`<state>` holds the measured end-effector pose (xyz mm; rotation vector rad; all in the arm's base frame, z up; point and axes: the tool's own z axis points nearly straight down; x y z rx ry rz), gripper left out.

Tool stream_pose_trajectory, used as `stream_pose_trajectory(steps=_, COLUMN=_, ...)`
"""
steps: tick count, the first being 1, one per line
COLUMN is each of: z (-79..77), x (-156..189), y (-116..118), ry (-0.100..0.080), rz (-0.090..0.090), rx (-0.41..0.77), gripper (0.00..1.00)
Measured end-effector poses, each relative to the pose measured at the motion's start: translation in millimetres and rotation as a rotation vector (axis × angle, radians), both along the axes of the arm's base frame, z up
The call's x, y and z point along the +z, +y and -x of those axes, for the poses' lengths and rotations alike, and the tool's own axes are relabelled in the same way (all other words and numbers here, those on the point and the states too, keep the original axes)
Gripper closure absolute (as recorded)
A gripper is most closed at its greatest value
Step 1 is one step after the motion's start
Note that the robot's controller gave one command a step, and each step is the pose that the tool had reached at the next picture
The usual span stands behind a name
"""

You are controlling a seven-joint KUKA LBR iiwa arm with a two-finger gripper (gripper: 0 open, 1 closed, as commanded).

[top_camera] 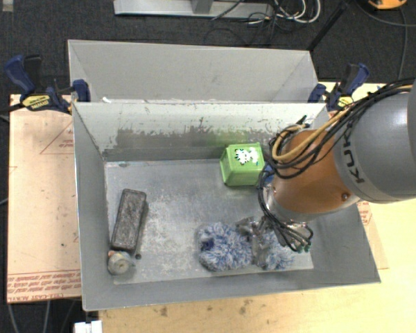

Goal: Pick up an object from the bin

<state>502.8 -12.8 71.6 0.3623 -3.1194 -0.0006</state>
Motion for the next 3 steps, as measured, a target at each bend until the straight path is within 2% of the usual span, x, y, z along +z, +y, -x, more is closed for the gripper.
stream_pose_trajectory(steps=2, z=0.2, x=2, y=0, ry=0.003, rz=0.0, rx=0.0, gripper=1.0)
stream_pose_trajectory(steps=3, z=-21.7, x=63, y=7, ry=-0.003, rz=-0.001, rx=0.123, gripper=1.0)
